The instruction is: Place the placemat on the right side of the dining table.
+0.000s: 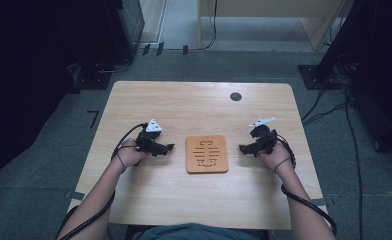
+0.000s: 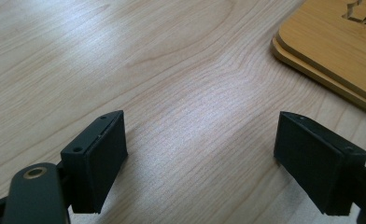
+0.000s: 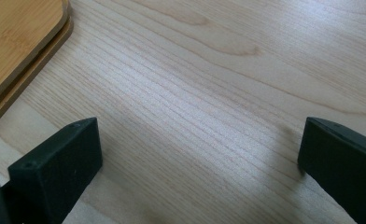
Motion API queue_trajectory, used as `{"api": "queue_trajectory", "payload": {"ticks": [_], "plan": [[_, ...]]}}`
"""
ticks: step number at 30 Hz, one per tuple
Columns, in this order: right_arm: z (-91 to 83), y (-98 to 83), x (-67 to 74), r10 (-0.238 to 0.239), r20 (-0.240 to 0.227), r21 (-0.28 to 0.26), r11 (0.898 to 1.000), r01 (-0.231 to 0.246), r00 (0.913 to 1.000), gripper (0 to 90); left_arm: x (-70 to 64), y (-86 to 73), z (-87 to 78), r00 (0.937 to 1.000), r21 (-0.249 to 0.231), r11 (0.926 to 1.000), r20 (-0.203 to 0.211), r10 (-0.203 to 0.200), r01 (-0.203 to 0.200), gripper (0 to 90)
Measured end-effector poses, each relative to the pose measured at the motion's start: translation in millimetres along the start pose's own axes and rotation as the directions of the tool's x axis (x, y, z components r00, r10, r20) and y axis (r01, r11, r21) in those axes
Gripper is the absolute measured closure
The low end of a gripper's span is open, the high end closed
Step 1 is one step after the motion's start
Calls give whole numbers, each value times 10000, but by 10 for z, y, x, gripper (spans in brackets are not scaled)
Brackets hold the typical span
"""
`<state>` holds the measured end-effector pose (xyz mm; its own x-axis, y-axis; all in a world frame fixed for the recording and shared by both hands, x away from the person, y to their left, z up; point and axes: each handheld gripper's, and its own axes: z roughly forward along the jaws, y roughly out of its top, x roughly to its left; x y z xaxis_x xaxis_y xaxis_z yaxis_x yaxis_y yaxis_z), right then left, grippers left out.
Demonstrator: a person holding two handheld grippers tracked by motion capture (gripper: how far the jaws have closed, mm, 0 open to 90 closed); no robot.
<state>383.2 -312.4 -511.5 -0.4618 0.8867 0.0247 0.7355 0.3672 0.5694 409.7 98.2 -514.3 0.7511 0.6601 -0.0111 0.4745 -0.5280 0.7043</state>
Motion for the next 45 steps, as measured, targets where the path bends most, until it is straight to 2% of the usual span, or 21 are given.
{"api": "queue_trajectory", "payload": {"ticks": [4,6,8,16,23,27,30,34,42,45], "plan": [[-3,-20,0,3,-1,-146,9999,-3,10000,0,2,-7,1,10000,-20,10000,8,79,-79,157],[3,-45,3,47,62,-432,9991,-45,10000,0,2,-18,6,10000,-122,9999,26,84,-84,144],[4,-43,3,41,62,-430,9991,-38,10000,0,3,-20,8,10000,-135,9999,24,93,-93,140],[15,31,33,427,287,75,9991,-429,9987,0,7,-26,9,10000,-159,9999,13,59,-59,128],[18,70,39,496,383,366,9980,-510,9980,0,8,-20,6,10000,-78,10000,-93,-12,11,122],[0,87,24,507,421,410,9978,-524,9978,67,2,7,-11,9996,266,9995,-247,-165,172,123],[-32,103,1,658,482,429,9968,-679,9967,151,-10,18,-25,9996,424,9988,-164,-249,256,126],[-52,122,-24,991,362,535,9934,-1010,9944,163,-34,41,-38,9993,581,9976,9,-370,369,129],[-86,162,55,546,397,306,9980,-558,9977,187,-93,104,-77,9991,427,9987,297,-300,287,129],[-83,177,97,530,303,318,9980,-539,9981,191,-110,119,-84,9987,426,9986,384,-337,321,129]]}}
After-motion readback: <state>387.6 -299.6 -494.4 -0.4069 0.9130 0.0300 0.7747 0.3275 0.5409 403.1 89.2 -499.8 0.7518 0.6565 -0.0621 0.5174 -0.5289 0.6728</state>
